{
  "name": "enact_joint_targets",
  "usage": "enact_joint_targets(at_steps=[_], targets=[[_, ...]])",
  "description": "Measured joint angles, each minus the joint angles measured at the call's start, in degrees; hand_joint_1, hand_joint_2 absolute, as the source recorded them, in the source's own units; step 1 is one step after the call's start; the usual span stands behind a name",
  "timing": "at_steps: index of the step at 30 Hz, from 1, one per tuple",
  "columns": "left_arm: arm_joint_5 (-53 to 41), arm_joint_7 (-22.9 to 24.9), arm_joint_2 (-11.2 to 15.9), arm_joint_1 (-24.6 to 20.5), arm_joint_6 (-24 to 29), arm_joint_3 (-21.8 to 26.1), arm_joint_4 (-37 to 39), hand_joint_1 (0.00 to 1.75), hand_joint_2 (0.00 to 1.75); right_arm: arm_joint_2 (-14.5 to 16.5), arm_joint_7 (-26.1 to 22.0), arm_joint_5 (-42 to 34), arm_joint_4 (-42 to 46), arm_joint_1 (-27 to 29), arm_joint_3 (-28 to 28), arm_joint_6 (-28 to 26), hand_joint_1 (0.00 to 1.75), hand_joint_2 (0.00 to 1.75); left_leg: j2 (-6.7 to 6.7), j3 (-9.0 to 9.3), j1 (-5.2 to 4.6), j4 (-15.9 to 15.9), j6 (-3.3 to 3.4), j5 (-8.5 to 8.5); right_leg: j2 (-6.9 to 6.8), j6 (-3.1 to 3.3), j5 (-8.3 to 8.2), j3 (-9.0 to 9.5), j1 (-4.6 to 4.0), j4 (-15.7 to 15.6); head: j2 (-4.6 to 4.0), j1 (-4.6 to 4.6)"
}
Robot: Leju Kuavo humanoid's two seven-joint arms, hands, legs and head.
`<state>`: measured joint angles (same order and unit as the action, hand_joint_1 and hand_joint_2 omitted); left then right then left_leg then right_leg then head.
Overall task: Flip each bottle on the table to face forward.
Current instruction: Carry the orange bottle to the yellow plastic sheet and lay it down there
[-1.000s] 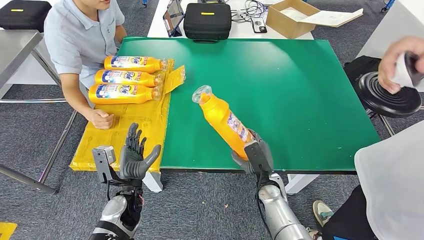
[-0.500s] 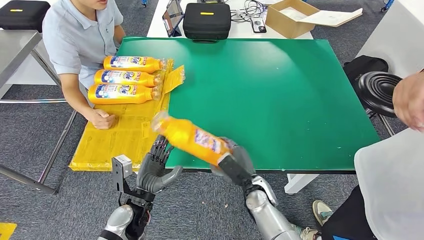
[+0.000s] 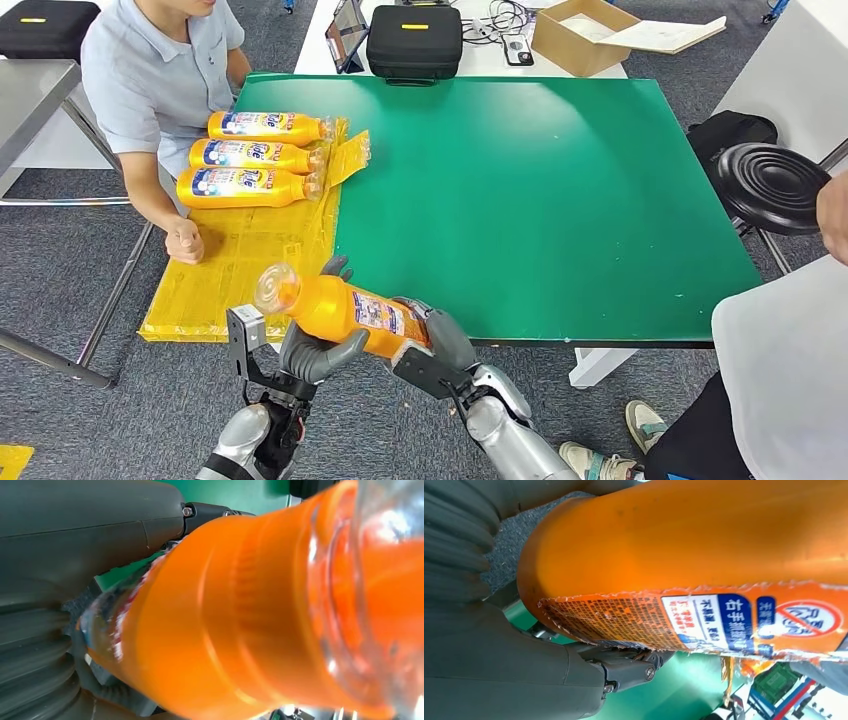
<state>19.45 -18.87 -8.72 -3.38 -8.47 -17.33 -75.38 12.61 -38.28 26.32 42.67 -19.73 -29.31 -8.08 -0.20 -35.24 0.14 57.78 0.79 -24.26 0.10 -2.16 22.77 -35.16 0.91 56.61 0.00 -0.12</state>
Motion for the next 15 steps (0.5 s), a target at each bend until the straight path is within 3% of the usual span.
enact_joint_targets(at_steps=[4, 5, 8, 9, 15], targets=[[-0.27, -0.21, 0.00, -0.05, 0.17, -0.32, 0.00, 0.00, 1.75, 0.08, -0.29, -0.07, -0.46, -0.05, -0.77, 0.03, 1.75, 1.75, 0.00, 0.00, 0.00, 0.00, 0.00, 0.00, 0.00, 0.00, 0.00, 0.00, -0.01, 0.00, 0.00, -0.01], [-0.49, -0.35, 0.00, -0.12, 0.35, -0.41, 0.00, 0.14, 1.75, 0.14, -0.38, -0.16, -0.52, -0.06, -0.96, 0.16, 1.75, 1.75, 0.00, 0.00, 0.00, 0.00, 0.00, 0.00, 0.00, 0.00, 0.00, 0.00, -0.01, 0.00, 0.00, -0.01], [-1.09, -0.74, 0.00, -0.61, 0.67, -0.86, 0.09, 1.44, 1.75, 0.39, -0.45, -0.59, -0.55, -0.15, -1.41, 0.75, 1.75, 1.75, 0.00, 0.00, 0.00, 0.00, 0.00, 0.00, 0.00, 0.00, 0.00, 0.00, -0.02, 0.00, 0.00, 0.00], [-1.37, -0.95, 0.00, -0.79, 0.69, -1.03, 0.16, 1.75, 1.75, 0.49, -0.40, -0.77, -0.55, -0.23, -1.56, 1.01, 1.75, 1.75, 0.00, 0.00, 0.00, 0.00, 0.00, 0.00, 0.00, 0.00, 0.00, 0.00, -0.02, 0.00, 0.00, 0.01], [-2.75, -2.48, 0.02, -1.13, 0.67, -1.42, 0.58, 1.75, 1.75, 0.63, -0.26, -2.50, -0.53, -0.57, -2.28, 2.67, 1.75, 1.75, 0.00, 0.00, 0.00, 0.00, 0.01, 0.01, 0.00, 0.00, 0.00, 0.00, -0.01, 0.00, 0.00, 0.01]])
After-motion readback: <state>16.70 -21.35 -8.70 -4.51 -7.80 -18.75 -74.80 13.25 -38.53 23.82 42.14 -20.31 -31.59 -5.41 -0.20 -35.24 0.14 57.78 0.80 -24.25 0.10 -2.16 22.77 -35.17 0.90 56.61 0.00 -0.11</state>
